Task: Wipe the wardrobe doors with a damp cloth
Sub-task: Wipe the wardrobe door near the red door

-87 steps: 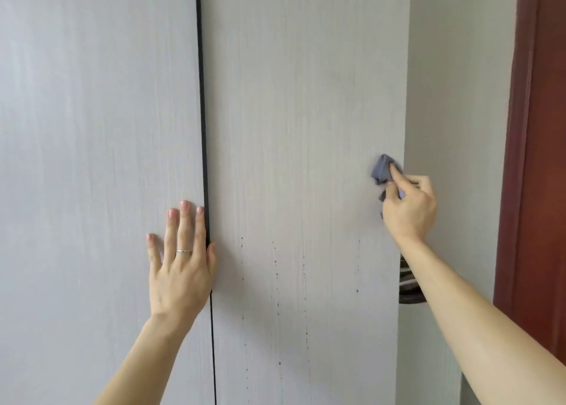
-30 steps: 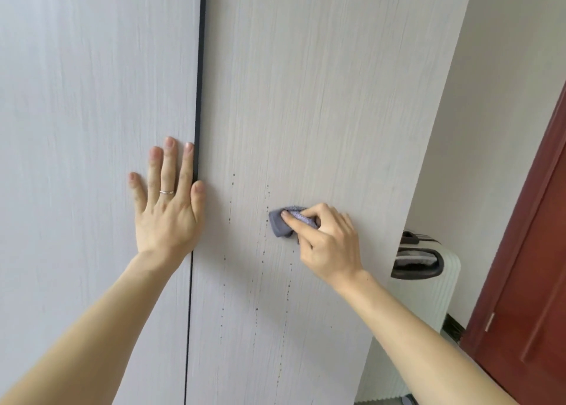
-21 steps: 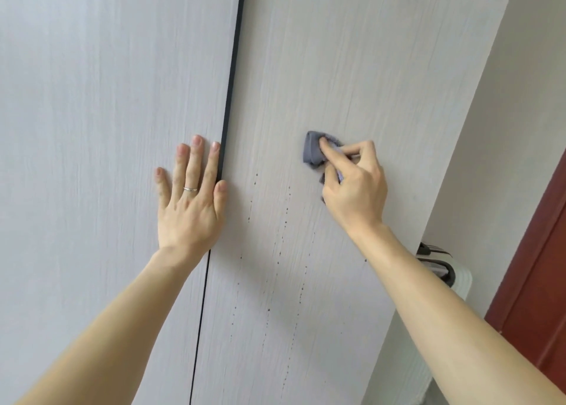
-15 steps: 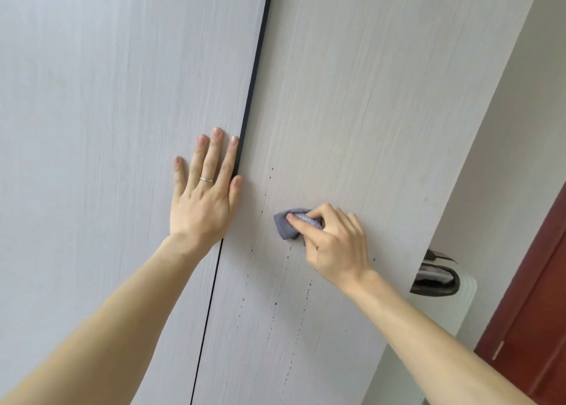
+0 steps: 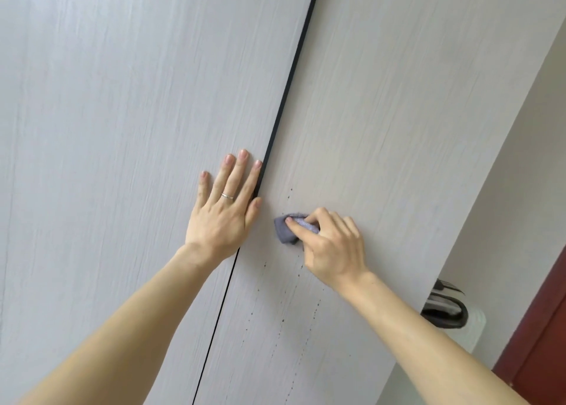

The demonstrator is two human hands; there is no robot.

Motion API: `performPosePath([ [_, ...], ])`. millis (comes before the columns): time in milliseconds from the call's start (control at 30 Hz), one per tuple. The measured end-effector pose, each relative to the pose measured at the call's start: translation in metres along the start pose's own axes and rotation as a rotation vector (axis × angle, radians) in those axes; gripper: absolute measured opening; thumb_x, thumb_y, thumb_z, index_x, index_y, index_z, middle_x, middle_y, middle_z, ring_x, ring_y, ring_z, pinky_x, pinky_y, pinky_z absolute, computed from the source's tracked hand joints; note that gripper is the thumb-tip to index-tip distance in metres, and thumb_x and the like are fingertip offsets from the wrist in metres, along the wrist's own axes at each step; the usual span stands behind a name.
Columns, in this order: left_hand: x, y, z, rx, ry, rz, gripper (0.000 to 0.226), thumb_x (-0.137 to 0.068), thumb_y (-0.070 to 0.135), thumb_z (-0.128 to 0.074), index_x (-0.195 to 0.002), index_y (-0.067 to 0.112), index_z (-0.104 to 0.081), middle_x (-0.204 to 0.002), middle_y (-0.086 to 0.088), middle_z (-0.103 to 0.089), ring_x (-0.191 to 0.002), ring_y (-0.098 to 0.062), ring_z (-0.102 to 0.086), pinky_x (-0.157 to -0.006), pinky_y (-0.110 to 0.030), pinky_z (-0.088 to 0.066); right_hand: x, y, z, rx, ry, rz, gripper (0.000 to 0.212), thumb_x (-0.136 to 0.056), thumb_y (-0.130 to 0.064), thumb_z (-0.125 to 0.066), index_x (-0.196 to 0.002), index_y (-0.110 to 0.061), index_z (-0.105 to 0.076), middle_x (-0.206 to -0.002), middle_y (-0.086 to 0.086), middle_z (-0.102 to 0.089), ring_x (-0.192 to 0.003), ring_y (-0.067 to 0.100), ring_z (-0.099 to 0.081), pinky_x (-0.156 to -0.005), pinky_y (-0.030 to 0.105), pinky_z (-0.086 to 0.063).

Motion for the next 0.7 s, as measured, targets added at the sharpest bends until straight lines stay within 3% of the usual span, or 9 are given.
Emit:
performPosePath([
  [67, 0.001, -0.002, 0.001, -0.011, 0.001, -0.006, 0.062, -0.106, 0.048, -0.015, -0.162, 0.028, 0.002, -0.169, 0.006, 0.013, -0.155, -0.016, 0.013, -0.124, -0.051, 0.001, -0.026, 0.011, 0.009, 0.021, 0.015, -0.034, 0.039, -0.079, -0.015, -0.065, -0.112, -0.032, -0.075, -0.086, 0.001, -0.061, -0.068, 0.03, -0.057, -0.06, 0.034, -0.034],
  [233, 0.001, -0.002, 0.001, -0.012, -0.007, -0.018, 0.061, -0.107, 0.047, -0.015, -0.162, 0.027, 0.003, -0.169, 0.005, 0.015, -0.155, -0.016, 0.015, -0.123, -0.051, 0.004, -0.101, 0.043, 0.031, -0.081, 0.234, -0.444, 0.038, -0.082, -0.01, -0.064, -0.113, -0.029, -0.075, -0.092, 0.004, -0.058, -0.072, 0.031, -0.059, -0.061, 0.04, -0.048],
  [333, 0.0, -0.002, -0.002, -0.014, 0.002, -0.01, 0.06, -0.107, 0.047, -0.015, -0.161, 0.028, 0.004, -0.169, 0.006, 0.015, -0.155, -0.015, 0.015, -0.123, -0.049, 0.007, -0.084, 0.028, 0.016, -0.068, 0.226, -0.365, 0.04, -0.083, -0.012, -0.063, -0.118, -0.027, -0.073, -0.092, 0.006, -0.058, -0.071, 0.034, -0.058, -0.058, 0.038, -0.049],
  [467, 0.002, -0.003, -0.001, -0.017, 0.014, -0.013, 0.06, -0.107, 0.045, -0.017, -0.162, 0.027, 0.0, -0.169, 0.005, 0.012, -0.155, -0.016, 0.013, -0.123, -0.045, 0.011, -0.011, -0.02, -0.013, -0.041, 0.008, 0.039, 0.039, -0.081, -0.015, -0.061, -0.116, -0.027, -0.073, -0.085, 0.003, -0.059, -0.068, 0.03, -0.054, -0.058, 0.035, -0.039],
  [533, 0.003, -0.005, -0.001, -0.029, 0.01, -0.038, 0.061, -0.107, 0.045, -0.018, -0.162, 0.026, -0.001, -0.17, 0.003, 0.01, -0.156, -0.018, 0.01, -0.123, -0.045, 0.01, -0.006, -0.023, -0.014, -0.006, -0.049, 0.146, 0.04, -0.079, -0.015, -0.06, -0.114, -0.03, -0.073, -0.084, 0.0, -0.058, -0.068, 0.027, -0.054, -0.059, 0.035, -0.034],
  [600, 0.004, -0.007, 0.001, -0.048, 0.009, -0.053, 0.061, -0.107, 0.048, -0.015, -0.162, 0.027, 0.002, -0.169, 0.003, 0.011, -0.156, -0.018, 0.01, -0.124, -0.046, 0.007, -0.033, -0.009, -0.005, 0.016, 0.01, 0.058, 0.037, -0.083, -0.018, -0.057, -0.113, -0.031, -0.074, -0.084, 0.001, -0.059, -0.069, 0.029, -0.056, -0.061, 0.036, -0.035],
  [700, 0.003, -0.008, 0.002, -0.039, -0.017, -0.051, 0.06, -0.106, 0.05, -0.01, -0.161, 0.029, 0.005, -0.169, 0.005, 0.015, -0.155, -0.016, 0.014, -0.124, -0.047, 0.006, -0.08, 0.022, 0.014, -0.01, 0.201, -0.267, 0.039, -0.08, -0.016, -0.061, -0.112, -0.031, -0.076, -0.088, 0.004, -0.06, -0.071, 0.033, -0.058, -0.061, 0.038, -0.041],
])
Point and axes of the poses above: each hand's wrist, its own x-axis away from the middle knuckle, its own z-axis out of the back of the hand, y = z × x, the point moved 2 cm from there along -x, towards the middle knuckle
